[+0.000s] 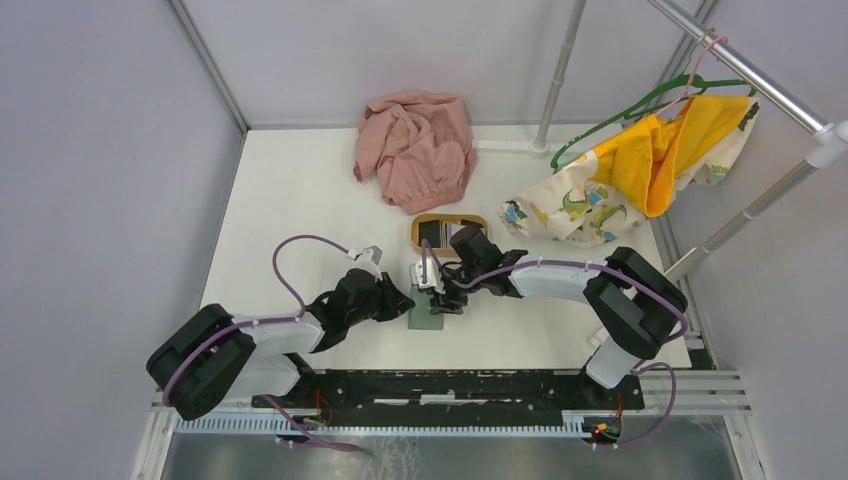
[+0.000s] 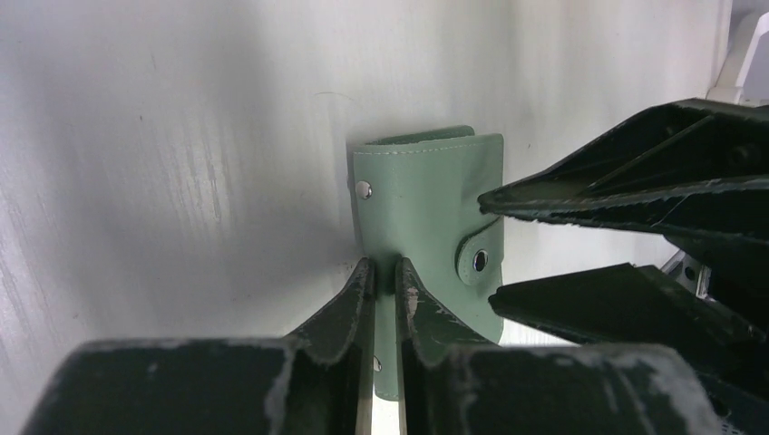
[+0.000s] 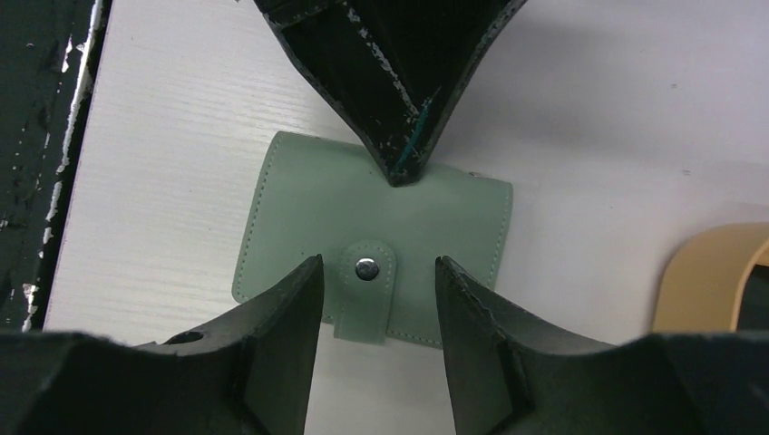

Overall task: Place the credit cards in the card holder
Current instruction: Move the card holder to the center of the board, then open the card holder at the center of the board.

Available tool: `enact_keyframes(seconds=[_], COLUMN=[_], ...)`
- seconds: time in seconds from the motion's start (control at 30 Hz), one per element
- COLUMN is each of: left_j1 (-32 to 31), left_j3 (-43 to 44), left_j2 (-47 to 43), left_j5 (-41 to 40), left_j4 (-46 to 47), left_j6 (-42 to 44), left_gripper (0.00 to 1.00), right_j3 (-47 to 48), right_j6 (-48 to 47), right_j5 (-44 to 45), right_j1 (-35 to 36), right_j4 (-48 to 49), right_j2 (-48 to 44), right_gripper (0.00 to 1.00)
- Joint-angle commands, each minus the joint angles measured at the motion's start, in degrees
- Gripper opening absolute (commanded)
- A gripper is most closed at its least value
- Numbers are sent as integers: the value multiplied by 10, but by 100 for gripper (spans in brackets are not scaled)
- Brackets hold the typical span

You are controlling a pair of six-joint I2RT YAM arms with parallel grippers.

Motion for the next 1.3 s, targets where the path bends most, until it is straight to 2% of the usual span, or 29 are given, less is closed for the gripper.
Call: enact_keyframes(seconds=[0.0, 0.33, 0.63, 0.83, 0.97, 1.07, 1.13, 1.27], left_j1=[-13, -19, -19, -19, -19, -19, -18, -19], left_j3=[8, 1, -7, -6, -6, -1, 7, 16], left_j2=[2, -32, -35, -12, -3, -1, -3, -23], left_j5=[-54, -75, -99, -92, -98, -100, -101, -91], left_j4=[14, 0, -6, 10, 11, 4, -7, -26], left_j6=[-28, -26, -22, -22, -21, -15, -8, 3], left_gripper=[2, 2, 2, 2, 2, 2, 5, 43], right_j3=[44, 91, 119, 132, 138, 137, 131, 110], right_j6=[-15, -22, -37, -37, -61, -82, -81, -66], right_j5=[19, 100, 124, 109, 56, -3, -33, -107], right_j1=[12, 30, 34, 34, 32, 22, 5, -46], right_j4=[-56, -127, -184, -201, -219, -224, -216, -189], right_j2=[16, 64, 81, 79, 62, 40, 27, 0], right_gripper=[54, 52, 30, 9, 0, 0, 0, 0])
